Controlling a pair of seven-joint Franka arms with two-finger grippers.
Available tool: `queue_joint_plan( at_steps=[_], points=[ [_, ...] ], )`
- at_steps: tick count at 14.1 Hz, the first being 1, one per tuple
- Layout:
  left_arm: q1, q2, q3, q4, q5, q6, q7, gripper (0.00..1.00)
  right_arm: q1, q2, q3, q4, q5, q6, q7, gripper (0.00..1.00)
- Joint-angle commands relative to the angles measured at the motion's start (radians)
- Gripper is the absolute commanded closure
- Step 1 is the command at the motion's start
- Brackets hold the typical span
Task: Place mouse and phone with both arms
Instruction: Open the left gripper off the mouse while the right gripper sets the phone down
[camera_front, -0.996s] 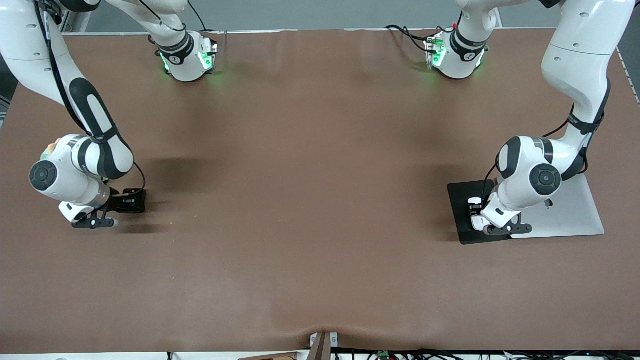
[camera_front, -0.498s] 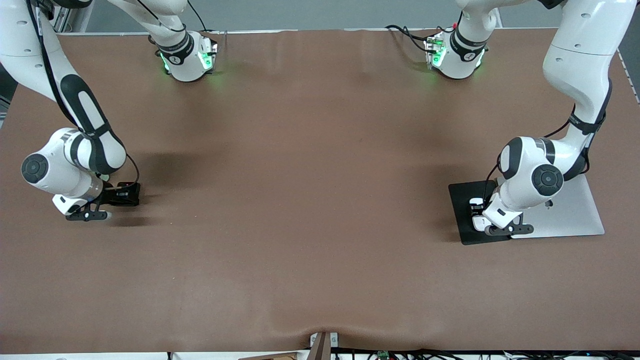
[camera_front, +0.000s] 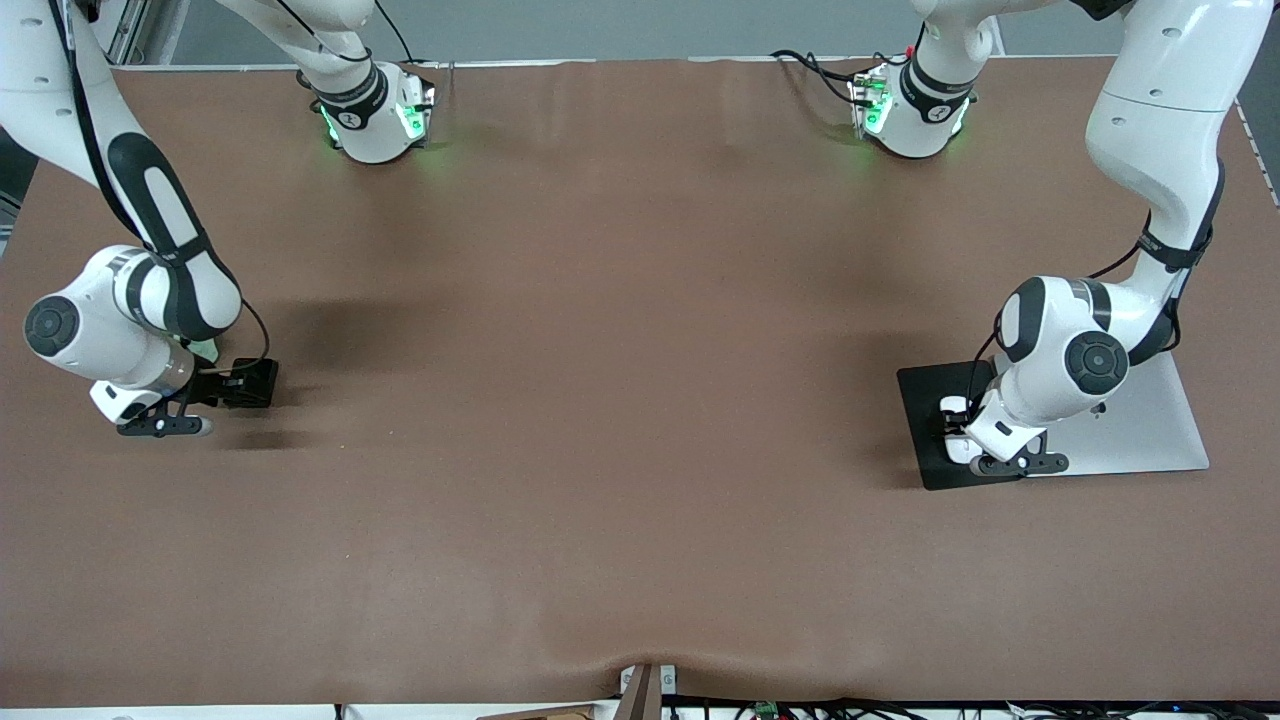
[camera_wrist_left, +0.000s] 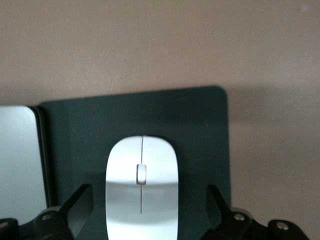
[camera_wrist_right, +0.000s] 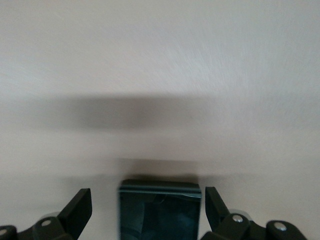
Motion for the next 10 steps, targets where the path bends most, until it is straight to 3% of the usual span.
queue_joint_plan(
  at_steps=[1, 3, 6, 10],
  points=[
    [0.004, -0.075, -0.012, 0.006, 0.03, -0.054, 0.004, 0.0, 0.056, -0.101, 0.005, 0.017, -0.01, -0.094, 0.068, 0.0],
    [0.004, -0.095, -0.038, 0.08, 0.03, -0.189, 0.004, 0.0, 0.096, -0.141, 0.007, 0.053, -0.01, -0.178, 0.123, 0.0],
    [0.005, -0.1, -0.077, 0.264, 0.03, -0.443, 0.011, 0.0, 0.177, -0.204, 0.008, 0.128, -0.01, -0.377, 0.278, 0.0],
    [0.007, -0.116, -0.098, 0.447, 0.027, -0.642, 0.012, 0.0, 0.223, -0.307, 0.01, 0.223, -0.01, -0.607, 0.355, 0.0]
  ],
)
